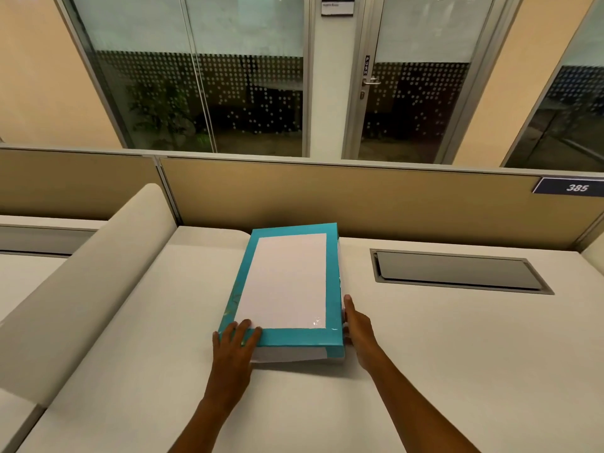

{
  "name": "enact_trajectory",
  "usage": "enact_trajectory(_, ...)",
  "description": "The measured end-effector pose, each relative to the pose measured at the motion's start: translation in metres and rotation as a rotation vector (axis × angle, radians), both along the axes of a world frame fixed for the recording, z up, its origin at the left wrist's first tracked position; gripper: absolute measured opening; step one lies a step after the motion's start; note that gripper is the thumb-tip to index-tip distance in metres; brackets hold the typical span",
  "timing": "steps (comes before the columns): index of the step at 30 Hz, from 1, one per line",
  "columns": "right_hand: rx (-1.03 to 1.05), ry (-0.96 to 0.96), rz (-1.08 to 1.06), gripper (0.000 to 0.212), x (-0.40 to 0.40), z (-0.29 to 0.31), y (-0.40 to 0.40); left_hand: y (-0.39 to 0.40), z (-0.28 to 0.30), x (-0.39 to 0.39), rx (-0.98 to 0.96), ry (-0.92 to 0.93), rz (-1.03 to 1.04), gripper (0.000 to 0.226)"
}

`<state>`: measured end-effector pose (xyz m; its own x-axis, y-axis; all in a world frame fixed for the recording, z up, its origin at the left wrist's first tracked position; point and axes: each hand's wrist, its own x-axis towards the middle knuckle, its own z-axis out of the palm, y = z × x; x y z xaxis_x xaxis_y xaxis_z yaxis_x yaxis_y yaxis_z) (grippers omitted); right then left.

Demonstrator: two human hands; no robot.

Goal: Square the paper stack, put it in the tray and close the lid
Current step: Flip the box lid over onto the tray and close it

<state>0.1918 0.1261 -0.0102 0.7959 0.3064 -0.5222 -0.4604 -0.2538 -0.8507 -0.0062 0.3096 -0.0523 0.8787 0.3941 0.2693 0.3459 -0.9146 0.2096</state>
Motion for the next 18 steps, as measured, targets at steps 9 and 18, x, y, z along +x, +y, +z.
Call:
enact_trajectory(9,-0.053,-0.194,0.014,0.046,0.0,0.0,0.008,0.006,0.017,0.005,-0.598,-0.183,0.334,0.089)
enact_trajectory(18,-0.152,-0.245,0.054,0.032,0.003,-0.003,0.011,0.004,0.033,0.021,-0.866,-0.58,0.581,0.039)
